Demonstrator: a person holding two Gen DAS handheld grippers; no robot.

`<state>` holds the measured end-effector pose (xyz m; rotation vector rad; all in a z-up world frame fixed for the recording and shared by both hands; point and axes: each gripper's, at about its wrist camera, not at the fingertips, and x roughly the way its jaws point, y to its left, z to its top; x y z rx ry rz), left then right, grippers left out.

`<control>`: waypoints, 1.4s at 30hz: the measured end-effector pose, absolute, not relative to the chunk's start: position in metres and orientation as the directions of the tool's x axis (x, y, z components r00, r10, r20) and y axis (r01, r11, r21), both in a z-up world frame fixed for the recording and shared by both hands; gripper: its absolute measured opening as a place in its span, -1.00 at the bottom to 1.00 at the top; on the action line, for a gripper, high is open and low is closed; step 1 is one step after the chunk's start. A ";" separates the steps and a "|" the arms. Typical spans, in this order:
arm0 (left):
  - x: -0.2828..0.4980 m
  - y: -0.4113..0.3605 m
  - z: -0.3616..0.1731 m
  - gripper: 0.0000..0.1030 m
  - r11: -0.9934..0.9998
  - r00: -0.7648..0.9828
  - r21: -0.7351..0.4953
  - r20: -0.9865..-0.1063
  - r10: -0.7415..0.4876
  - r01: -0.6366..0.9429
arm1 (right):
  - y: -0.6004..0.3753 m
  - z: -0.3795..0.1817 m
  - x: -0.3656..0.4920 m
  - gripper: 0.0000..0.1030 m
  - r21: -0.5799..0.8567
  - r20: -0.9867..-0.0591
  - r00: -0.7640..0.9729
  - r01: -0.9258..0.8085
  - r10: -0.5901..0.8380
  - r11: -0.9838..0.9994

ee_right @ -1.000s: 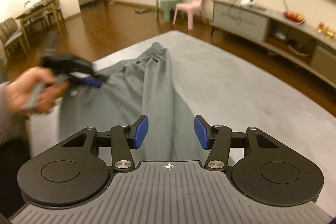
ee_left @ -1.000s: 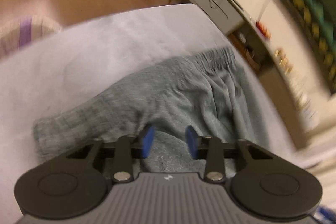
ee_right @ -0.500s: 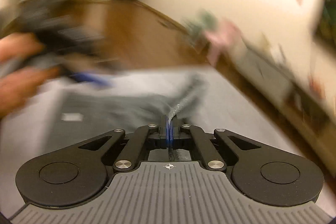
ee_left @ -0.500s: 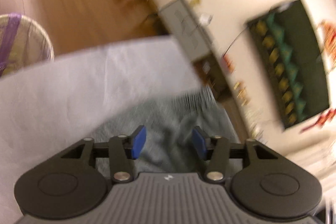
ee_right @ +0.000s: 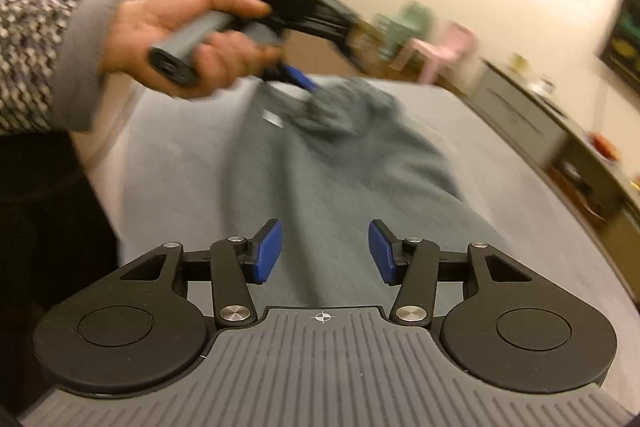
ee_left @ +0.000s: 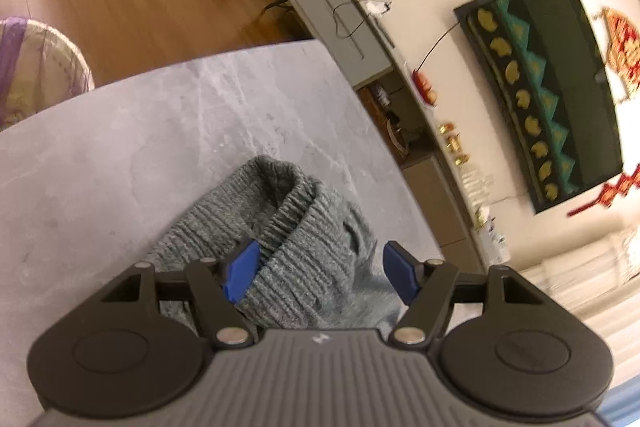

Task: Fold clothes
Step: 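Grasp the ribbed waistband with the left gripper while the right gripper approaches, then grasp the sweatpants fabric with the right gripper while the left gripper holds the waistband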

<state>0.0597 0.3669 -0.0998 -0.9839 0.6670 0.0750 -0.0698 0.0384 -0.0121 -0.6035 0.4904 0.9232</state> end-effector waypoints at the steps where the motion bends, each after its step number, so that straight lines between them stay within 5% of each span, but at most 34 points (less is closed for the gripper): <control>1: 0.062 0.363 -0.099 0.28 0.589 0.791 -0.724 -0.571 -0.220 -0.359 | 0.027 -0.011 -0.064 -0.11 -0.264 -0.631 0.540 -0.824 0.557 0.501; 2: 0.063 0.359 -0.098 0.25 0.612 0.783 -0.701 -0.588 -0.204 -0.367 | 0.016 -0.011 -0.057 -0.11 -0.258 -0.635 0.561 -0.802 0.530 0.539; 8: 0.060 0.340 -0.078 -0.73 0.773 0.792 -0.567 -0.594 -0.144 -0.284 | -0.009 -0.019 -0.012 -0.21 -0.203 -0.690 0.562 -0.755 0.456 0.623; 13: 0.021 0.357 -0.041 -0.78 0.772 0.918 -0.609 -0.385 -0.091 -0.179 | 0.027 -0.009 -0.001 -0.08 -0.191 -0.691 0.510 -0.812 0.512 0.551; 19: 0.014 0.372 -0.042 -0.78 0.729 0.948 -0.684 -0.247 -0.200 -0.025 | 0.102 -0.020 0.018 0.12 -0.161 -0.719 0.417 -0.878 0.555 0.451; 21: 0.010 0.373 -0.038 -0.78 0.722 0.960 -0.691 -0.178 -0.218 0.035 | 0.122 -0.036 0.023 -0.10 -0.187 -0.751 0.407 -0.887 0.520 0.423; 22: 0.008 0.375 -0.036 -0.81 0.714 0.964 -0.696 -0.138 -0.228 0.069 | 0.129 -0.047 0.027 -0.66 -0.221 -0.772 0.420 -0.881 0.477 0.419; 23: 0.007 0.376 -0.034 -0.83 0.711 0.966 -0.698 -0.109 -0.233 0.092 | 0.131 -0.052 0.029 -1.00 -0.244 -0.777 0.434 -0.875 0.455 0.417; 27: 0.003 0.387 -0.037 -0.85 0.685 0.981 -0.722 -0.044 -0.190 0.100 | 0.109 -0.018 0.029 -1.00 -0.216 -0.687 0.499 -0.834 0.528 0.508; 30: 0.004 0.399 -0.042 -0.91 0.666 0.989 -0.746 -0.077 -0.126 0.027 | 0.071 0.032 0.002 -1.00 -0.206 -0.497 0.637 -0.747 0.589 0.632; 31: 0.011 0.402 -0.049 -0.91 0.652 0.984 -0.757 -0.138 -0.109 -0.034 | 0.067 0.037 -0.008 -1.00 -0.243 -0.449 0.688 -0.708 0.570 0.663; 36: 0.026 0.403 -0.074 -0.83 0.583 0.896 -0.748 -0.438 -0.075 -0.317 | 0.110 -0.020 -0.048 -1.00 -0.468 -0.520 0.682 -0.731 0.514 0.497; 39: 0.003 0.392 -0.059 -0.45 0.601 0.874 -0.716 -0.482 -0.060 -0.354 | 0.128 -0.045 -0.065 -1.00 -0.519 -0.537 0.676 -0.737 0.505 0.433; 42: -0.023 0.370 -0.051 0.19 0.575 0.874 -0.777 -0.439 -0.207 -0.255 | 0.126 -0.040 -0.056 -1.00 -0.508 -0.521 0.693 -0.721 0.498 0.472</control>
